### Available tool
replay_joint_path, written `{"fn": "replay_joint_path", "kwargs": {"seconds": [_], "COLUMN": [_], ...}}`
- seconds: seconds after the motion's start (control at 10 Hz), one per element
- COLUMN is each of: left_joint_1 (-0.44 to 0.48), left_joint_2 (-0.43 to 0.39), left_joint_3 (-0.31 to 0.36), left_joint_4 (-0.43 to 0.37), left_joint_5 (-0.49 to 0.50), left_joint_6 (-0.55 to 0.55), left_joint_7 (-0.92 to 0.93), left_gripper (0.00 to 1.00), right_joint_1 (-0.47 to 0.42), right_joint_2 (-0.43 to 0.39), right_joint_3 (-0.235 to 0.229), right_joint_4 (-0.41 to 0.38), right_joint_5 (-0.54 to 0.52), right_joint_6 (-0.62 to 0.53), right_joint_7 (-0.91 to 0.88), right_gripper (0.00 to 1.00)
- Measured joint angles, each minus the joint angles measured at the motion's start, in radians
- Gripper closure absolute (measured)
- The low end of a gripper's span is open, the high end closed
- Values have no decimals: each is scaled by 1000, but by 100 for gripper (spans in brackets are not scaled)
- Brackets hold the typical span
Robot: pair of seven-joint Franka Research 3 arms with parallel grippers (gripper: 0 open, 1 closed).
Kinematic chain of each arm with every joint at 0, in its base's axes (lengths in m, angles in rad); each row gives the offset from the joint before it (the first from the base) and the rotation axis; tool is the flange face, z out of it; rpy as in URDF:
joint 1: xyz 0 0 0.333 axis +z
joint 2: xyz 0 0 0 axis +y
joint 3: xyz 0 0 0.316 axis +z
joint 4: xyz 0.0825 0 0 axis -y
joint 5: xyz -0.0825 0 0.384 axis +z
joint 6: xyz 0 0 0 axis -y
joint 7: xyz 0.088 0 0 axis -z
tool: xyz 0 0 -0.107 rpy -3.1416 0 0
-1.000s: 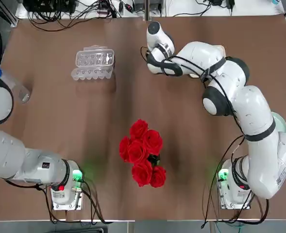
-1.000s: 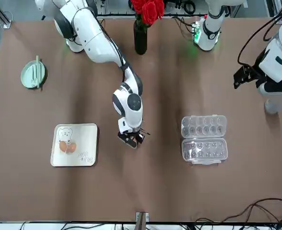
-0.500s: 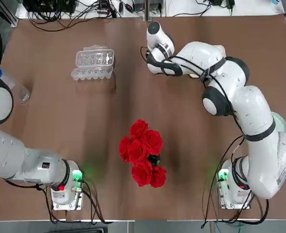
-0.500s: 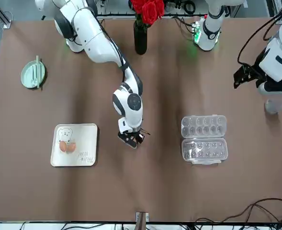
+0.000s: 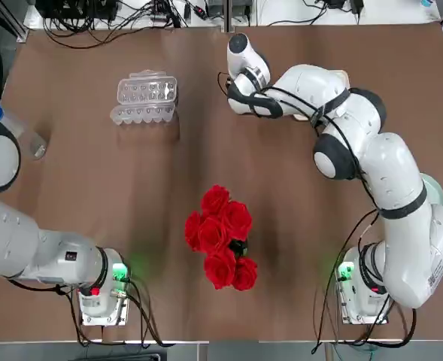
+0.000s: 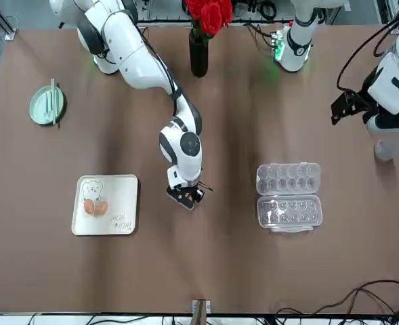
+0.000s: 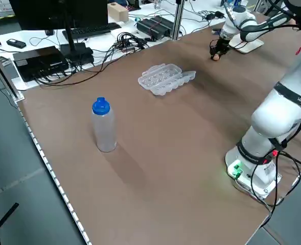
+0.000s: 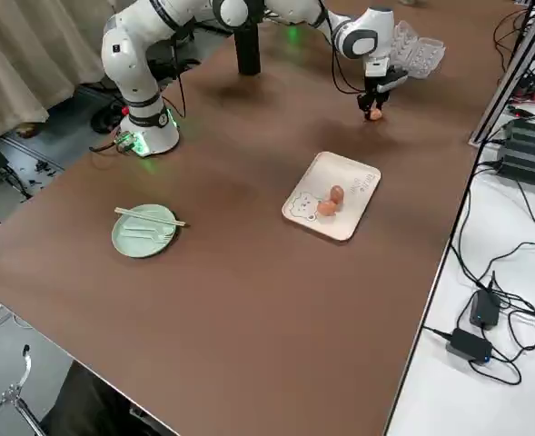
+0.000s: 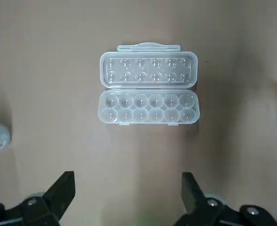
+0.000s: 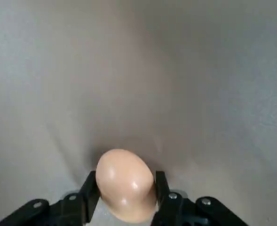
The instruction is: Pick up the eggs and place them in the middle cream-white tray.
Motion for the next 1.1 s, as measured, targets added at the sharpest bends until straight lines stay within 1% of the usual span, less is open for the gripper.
{"fn": "replay_joint_path", "kwargs": {"seconds": [0.5,0.6,0.8,1.1], "left_joint_1": [-1,-1,-1,-1], "left_joint_2": [0,0,0,-1], "left_joint_3": [0,0,0,0], "left_joint_4": [1,1,2,2], "left_joint_5": [0,0,0,0], "left_joint_6": [0,0,0,0], "left_joint_7": [0,0,0,0], "left_gripper": [0,0,0,0], "right_joint_1": [0,-1,-23,-96], "right_joint_2": [0,-1,-4,-15], "right_joint_3": [-1,-6,-11,5], "right_joint_4": [0,5,26,34], "right_joint_5": [-1,-2,-1,13], "right_joint_6": [-5,-35,-190,-391], "right_joint_7": [-3,-27,-153,-389], "right_gripper": [47,47,47,47]}}
